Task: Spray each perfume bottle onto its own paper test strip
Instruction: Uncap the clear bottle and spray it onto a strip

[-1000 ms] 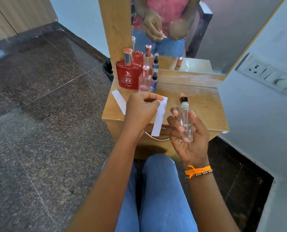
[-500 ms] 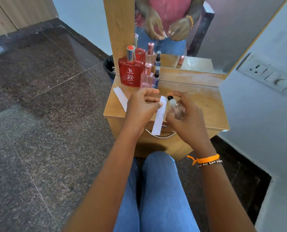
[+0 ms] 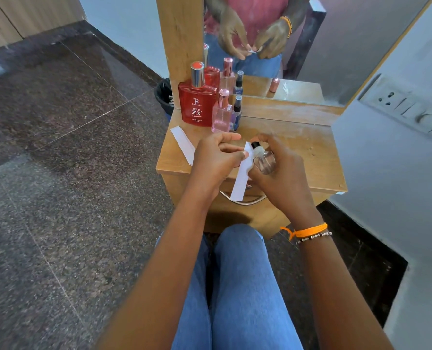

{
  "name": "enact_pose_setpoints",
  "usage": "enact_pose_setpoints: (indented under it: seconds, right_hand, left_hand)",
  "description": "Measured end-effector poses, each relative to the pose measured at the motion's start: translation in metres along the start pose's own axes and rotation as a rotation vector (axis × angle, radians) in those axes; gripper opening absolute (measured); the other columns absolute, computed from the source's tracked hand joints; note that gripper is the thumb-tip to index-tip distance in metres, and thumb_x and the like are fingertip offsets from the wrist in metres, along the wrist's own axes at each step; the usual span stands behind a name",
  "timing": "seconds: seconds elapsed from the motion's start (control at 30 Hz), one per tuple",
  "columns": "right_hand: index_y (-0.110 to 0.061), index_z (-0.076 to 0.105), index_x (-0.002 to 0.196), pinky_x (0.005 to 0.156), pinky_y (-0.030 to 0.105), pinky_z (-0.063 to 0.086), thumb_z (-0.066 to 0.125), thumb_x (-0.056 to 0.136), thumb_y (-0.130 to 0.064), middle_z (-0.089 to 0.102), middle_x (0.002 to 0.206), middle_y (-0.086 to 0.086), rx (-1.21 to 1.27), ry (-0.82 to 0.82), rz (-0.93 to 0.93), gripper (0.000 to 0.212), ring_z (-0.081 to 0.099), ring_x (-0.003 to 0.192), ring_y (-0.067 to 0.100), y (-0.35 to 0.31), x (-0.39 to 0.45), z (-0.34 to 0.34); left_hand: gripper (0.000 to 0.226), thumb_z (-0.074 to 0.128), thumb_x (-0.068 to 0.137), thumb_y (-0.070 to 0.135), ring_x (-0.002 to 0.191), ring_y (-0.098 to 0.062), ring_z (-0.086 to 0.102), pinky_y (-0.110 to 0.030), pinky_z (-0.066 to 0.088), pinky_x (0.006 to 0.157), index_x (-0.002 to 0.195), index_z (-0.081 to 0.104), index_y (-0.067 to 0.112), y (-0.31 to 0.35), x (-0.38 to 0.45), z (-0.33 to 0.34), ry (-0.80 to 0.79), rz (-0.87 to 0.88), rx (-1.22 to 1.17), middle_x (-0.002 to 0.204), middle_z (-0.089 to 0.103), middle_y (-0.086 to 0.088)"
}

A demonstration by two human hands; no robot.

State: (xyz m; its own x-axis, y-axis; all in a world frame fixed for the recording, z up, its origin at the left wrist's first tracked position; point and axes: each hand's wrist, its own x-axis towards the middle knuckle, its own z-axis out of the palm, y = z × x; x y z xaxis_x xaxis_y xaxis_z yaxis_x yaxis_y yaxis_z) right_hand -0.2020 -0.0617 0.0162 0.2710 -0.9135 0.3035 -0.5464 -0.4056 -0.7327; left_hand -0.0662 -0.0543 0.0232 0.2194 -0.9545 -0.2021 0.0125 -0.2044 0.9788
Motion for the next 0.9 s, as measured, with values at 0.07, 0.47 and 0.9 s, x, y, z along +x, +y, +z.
enact_pose_setpoints:
  seconds: [0.07,0.47,0.9]
  right_hand:
    - [-0.026,0.054,0.113,0.06,0.028,0.047,0.07,0.072,-0.009,0.054,0.08,-0.016,0.0,-0.005,0.003,0.047,0.055,0.072,0.015,0.001,0.0,0.0]
    - [-0.018,0.05,0.117,0.055,0.002,0.041,0.067,0.081,-0.008,0.053,0.09,-0.017,0.328,0.2,0.206,0.042,0.056,0.07,-0.01,0.002,-0.018,0.013]
    - [-0.025,0.048,0.114,0.056,0.003,0.041,0.064,0.082,-0.005,0.053,0.098,-0.015,0.367,0.224,0.277,0.041,0.057,0.069,-0.009,0.015,-0.019,0.007]
  left_hand:
    - [0.037,0.069,0.079,0.002,0.091,-0.015,0.068,-0.032,0.055,0.086,0.114,0.06,0.011,-0.001,0.0,0.0,-0.004,0.001,0.002,0.088,0.071,-0.002]
    - [0.044,0.07,0.078,0.002,0.092,-0.012,0.066,-0.034,0.055,0.086,0.117,0.056,0.014,-0.008,0.013,0.007,0.058,-0.013,0.048,0.088,0.068,0.005]
    - [0.041,0.072,0.076,0.002,0.089,-0.011,0.064,-0.019,0.049,0.074,0.114,0.059,0.014,-0.018,0.052,0.043,0.182,0.121,0.302,0.116,0.061,-0.003]
